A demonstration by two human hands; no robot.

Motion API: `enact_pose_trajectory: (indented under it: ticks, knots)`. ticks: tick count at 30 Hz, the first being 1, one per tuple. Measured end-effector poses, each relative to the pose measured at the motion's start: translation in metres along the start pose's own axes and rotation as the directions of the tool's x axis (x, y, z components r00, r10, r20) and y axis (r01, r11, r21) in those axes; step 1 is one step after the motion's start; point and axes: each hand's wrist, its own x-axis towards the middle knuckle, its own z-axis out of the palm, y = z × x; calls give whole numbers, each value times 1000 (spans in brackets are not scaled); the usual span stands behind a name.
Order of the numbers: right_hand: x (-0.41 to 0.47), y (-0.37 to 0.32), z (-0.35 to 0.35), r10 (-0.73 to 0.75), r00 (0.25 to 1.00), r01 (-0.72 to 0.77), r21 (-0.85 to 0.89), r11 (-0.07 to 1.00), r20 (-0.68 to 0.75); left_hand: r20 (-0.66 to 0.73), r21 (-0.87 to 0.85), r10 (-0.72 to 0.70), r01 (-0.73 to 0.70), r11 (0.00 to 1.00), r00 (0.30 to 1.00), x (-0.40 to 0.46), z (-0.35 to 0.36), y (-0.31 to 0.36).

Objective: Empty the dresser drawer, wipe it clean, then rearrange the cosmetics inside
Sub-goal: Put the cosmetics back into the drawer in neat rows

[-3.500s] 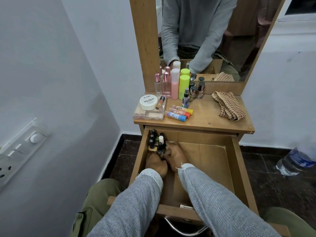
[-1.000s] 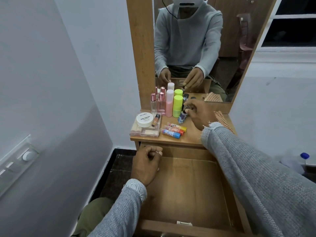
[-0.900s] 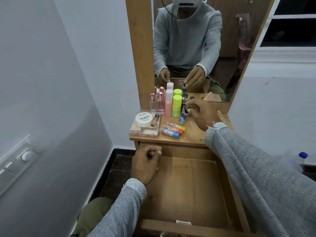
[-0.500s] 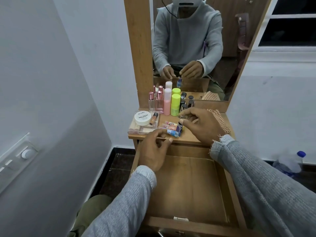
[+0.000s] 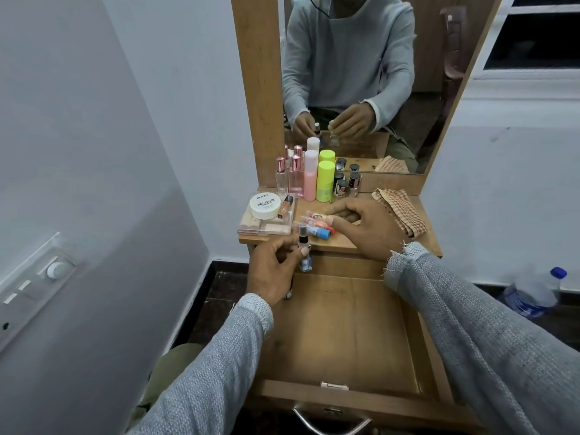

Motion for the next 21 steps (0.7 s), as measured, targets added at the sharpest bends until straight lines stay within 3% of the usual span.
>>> enact_pose_trajectory:
  ticks: [4,8,12,17,19,21]
  knots:
    - [-2,14,-6,87,996,-90,-75,993,-36,-58,-68,-63,59,996,996,3,-6,3]
    - [-9,16,-5,80,997,-81,-48,996,-12,-61,-92,-66,60,994,996,18,-6,12]
    - [-12,17,8,58,991,-60,12,998,121,-5,-102,-65,64,993,998,25,11,18]
    - [-16,20,6,63,997,-63,-10,998,50,83,-151,-60,72,986,995,26,36,28]
    - [-18,24,-4,88,996,-87,-59,994,25,116,-79,-5,14,997,993,27,40,30]
    - [-18,31,-15,134,989,-140,-102,985,-69,118,107,62,-75,991,991,32,37,30]
